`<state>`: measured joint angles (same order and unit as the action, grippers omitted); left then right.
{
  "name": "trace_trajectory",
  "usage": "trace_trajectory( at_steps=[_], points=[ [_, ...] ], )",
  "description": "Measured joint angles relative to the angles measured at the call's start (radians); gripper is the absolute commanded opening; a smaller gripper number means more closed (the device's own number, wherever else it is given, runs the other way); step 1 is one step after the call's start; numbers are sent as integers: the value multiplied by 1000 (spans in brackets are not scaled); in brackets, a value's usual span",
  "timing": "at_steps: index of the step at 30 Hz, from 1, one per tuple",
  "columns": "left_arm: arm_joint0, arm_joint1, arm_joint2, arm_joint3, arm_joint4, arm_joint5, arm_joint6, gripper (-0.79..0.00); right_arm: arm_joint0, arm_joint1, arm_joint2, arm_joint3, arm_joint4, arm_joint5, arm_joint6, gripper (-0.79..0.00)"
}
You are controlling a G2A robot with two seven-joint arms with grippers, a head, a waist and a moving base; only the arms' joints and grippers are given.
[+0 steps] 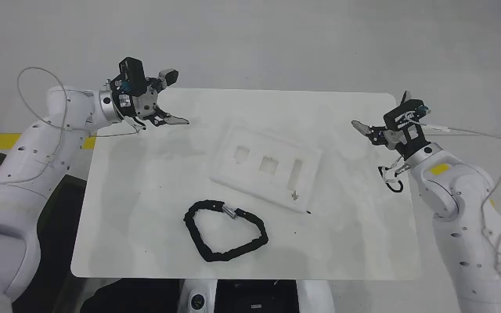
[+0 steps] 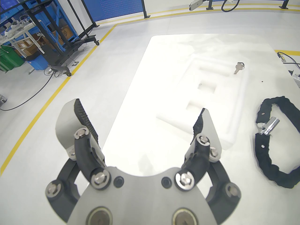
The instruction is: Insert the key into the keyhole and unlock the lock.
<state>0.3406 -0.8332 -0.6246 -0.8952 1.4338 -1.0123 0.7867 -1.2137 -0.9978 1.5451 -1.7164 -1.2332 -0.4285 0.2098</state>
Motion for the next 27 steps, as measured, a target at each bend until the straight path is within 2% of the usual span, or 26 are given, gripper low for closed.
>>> trace_trajectory(
  at_steps=[12,20,27],
  points=[
    [0,0,0,0,0,0,0,0,-13,-2,-7,-8,10,14,23,0],
    [0,0,0,0,0,0,0,0,-43,-4,-55,-90,55,-4,210,0],
    [0,0,0,0,0,0,0,0,-76,-8,-118,-185,187,-14,420,0]
  ],
)
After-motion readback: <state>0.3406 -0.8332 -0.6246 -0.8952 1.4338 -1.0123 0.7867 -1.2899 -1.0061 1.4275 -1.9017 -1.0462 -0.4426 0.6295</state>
